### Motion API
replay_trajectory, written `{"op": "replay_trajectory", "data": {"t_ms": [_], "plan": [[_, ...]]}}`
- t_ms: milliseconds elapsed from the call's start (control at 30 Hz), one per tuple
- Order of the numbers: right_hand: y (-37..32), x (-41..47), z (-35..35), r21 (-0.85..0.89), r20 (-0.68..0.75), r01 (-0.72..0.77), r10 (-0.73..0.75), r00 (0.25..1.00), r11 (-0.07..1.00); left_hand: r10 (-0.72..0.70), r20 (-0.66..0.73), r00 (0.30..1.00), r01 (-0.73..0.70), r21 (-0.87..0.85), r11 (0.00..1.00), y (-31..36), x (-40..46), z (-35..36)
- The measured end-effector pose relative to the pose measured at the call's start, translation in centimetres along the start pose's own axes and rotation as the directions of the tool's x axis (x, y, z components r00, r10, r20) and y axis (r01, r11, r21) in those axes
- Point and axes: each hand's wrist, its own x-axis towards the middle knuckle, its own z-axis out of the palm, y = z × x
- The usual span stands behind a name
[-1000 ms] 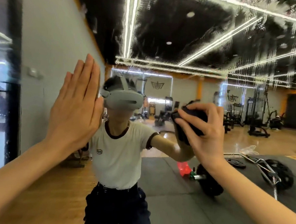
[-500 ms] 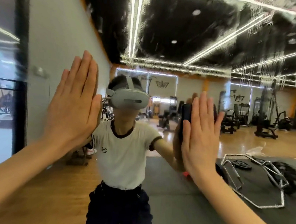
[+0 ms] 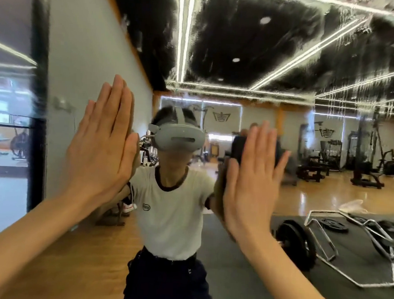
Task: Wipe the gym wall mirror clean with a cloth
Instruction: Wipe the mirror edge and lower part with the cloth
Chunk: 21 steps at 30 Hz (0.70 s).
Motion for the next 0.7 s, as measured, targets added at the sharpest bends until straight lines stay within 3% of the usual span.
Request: {"op": "replay_trajectory", "data": {"t_ms": [100,200,267,367,467,567,700], "plan": [[-7.5,1.1,2.0,0.057,0.099,0.328,-0.332,0.938,0.943,-0.003,0.023,1.0,0.002,0.042,0.999,0.2,0.1,-0.9],[-6.9,2.6,1.9,0.058,0.152,0.567,-0.569,0.808,0.822,-0.004,0.033,0.999,0.002,0.061,0.998,0.2,0.2,-1.6],[-2.7,3.2,0.9,0.03,0.126,0.523,-0.522,0.843,0.852,0.016,0.036,0.999,-0.018,0.061,0.998,0.2,0.1,-1.6],[3.6,4.0,-1.1,0.031,0.061,0.234,-0.236,0.97,0.972,0.028,0.036,0.999,-0.029,0.044,0.999,0.3,0.2,-1.8],[2.7,4.2,-1.1,0.056,0.026,0.063,-0.065,0.998,0.996,0.009,0.039,0.999,-0.009,-0.002,1.0,0.4,0.2,-2.2],[-3.6,4.9,0.8,0.057,0.031,0.266,-0.268,0.963,0.962,-0.005,0.047,0.999,0.007,-0.033,0.999,0.6,0.3,-2.8],[-7.2,7.1,2.4,0.008,0.095,0.61,-0.608,0.788,0.792,-0.025,-0.017,1.0,0.025,0.008,1.0,-0.3,2.7,-3.6]]}}
